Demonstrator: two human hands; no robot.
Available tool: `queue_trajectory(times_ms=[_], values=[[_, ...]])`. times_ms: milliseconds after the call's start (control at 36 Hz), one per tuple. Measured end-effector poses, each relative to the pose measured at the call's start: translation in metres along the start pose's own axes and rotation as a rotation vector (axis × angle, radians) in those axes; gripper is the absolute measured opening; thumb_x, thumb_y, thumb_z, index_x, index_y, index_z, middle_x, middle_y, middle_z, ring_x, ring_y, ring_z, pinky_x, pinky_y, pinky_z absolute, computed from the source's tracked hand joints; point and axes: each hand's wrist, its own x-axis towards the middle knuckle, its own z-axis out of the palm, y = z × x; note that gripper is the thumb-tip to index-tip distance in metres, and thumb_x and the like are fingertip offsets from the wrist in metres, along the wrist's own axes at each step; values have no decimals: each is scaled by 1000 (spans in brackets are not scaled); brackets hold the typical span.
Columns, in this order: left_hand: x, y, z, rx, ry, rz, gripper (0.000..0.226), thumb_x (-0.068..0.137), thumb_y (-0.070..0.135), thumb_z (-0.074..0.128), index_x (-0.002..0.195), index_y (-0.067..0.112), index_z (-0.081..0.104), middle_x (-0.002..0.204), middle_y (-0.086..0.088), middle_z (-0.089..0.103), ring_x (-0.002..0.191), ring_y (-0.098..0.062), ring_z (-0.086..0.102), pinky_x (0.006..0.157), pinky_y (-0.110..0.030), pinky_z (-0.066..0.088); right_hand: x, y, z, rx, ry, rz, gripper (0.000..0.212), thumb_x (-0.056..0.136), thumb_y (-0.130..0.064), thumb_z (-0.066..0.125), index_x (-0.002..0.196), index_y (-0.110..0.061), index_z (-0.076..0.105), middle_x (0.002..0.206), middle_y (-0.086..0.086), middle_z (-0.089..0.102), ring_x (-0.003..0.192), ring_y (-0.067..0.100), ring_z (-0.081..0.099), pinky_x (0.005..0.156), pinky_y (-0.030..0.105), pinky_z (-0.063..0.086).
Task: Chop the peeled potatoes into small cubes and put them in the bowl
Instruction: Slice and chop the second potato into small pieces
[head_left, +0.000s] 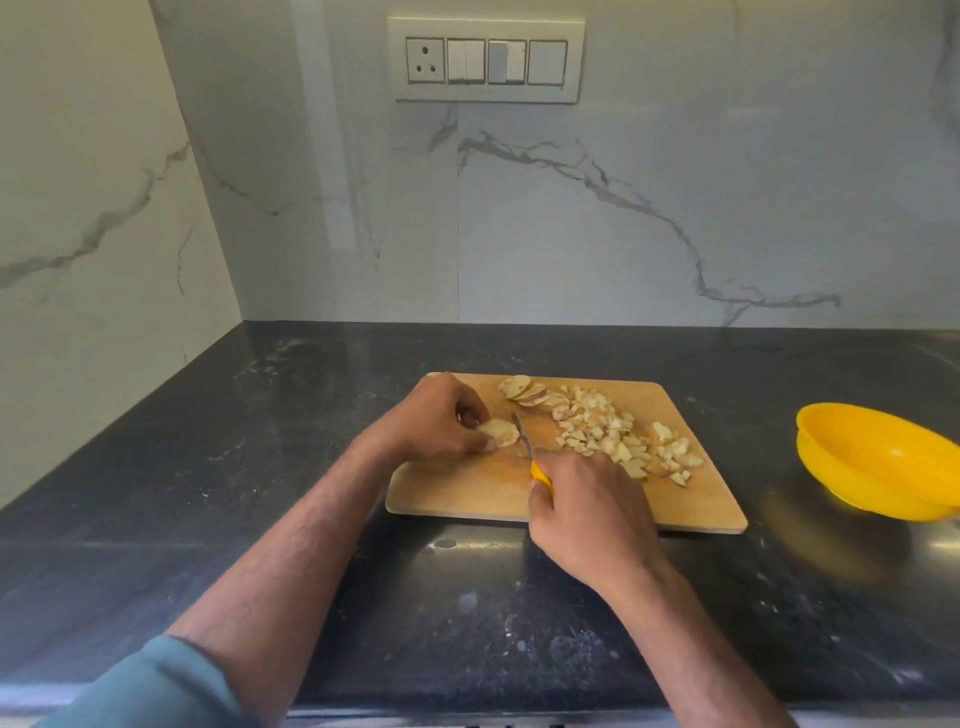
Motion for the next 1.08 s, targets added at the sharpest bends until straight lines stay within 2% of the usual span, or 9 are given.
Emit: queue_trajectory(times_ms=[56, 167, 250, 306, 417, 556, 750, 889, 1083], values=[[0, 0, 0, -8, -3, 2, 34, 82, 28, 85, 111, 14, 78, 99, 4, 72, 88, -8, 64, 79, -18, 52, -1, -1, -1, -1, -7, -12, 37, 99, -26, 50, 135, -24, 60, 108, -4, 71, 89, 14, 62, 62, 19, 33], [-1, 0, -2, -7, -2, 11, 32, 83, 26, 84, 112, 13, 78, 99, 4, 72, 88, -9, 64, 80, -20, 53, -1, -3, 0, 8, 0, -7, 37, 100, -27, 50, 135, -24, 61, 105, -6, 71, 75, 6, 46, 51, 10, 20], [0, 0, 0, -4, -4, 9, 35, 82, 29, 85, 111, 12, 77, 97, 4, 71, 87, -10, 64, 80, -23, 54, -1, -1, 1, 0, 17, 25, 30, 99, -27, 51, 126, -24, 65, 82, -11, 60, 60, 3, 40, 46, 12, 19], [-1, 1, 3, -14, 9, -8, 38, 79, 37, 86, 109, 16, 77, 93, 8, 69, 86, -9, 63, 83, -28, 54, 1, -1, 2, 8, 28, 31, 26, 99, -27, 52, 120, -22, 67, 75, -12, 52, 59, 5, 40, 45, 14, 20], [0, 3, 6, -39, 48, -50, 39, 74, 42, 89, 104, 19, 78, 87, 13, 68, 83, -6, 62, 90, -35, 52, 8, -4, 4, 49, 33, -13, 30, 99, -27, 52, 126, -23, 65, 83, -5, 68, 65, 10, 47, 49, 10, 20], [1, 6, 7, -50, 69, -66, 36, 72, 37, 91, 100, 17, 80, 83, 14, 66, 80, -4, 60, 84, -30, 50, 17, -8, 6, 51, 22, -63, 31, 100, -28, 52, 128, -22, 64, 83, -4, 69, 63, 11, 50, 48, 11, 22], [5, 7, 9, -83, 85, -130, 31, 69, 34, 93, 94, 20, 82, 76, 20, 64, 87, -10, 63, 102, -54, 49, 22, -8, 9, 7, -42, -52, 32, 100, -28, 52, 130, -23, 63, 91, -1, 70, 68, 12, 51, 59, 20, 40], [6, 6, 11, -126, 88, -196, 30, 64, 32, 96, 87, 20, 81, 77, 17, 68, 94, -15, 66, 106, -54, 46, 19, -8, 10, -19, -93, -44, 32, 100, -24, 50, 128, -16, 65, 74, -5, 53, 57, 3, 43, 48, 16, 25], [6, 7, 11, -148, 85, -215, 28, 64, 33, 96, 84, 21, 81, 78, 15, 70, 93, -16, 66, 104, -52, 48, 9, -5, -3, -17, -147, -52, 36, 100, -21, 50, 133, -18, 62, 70, -11, 48, 53, 1, 41, 45, 15, 21]])
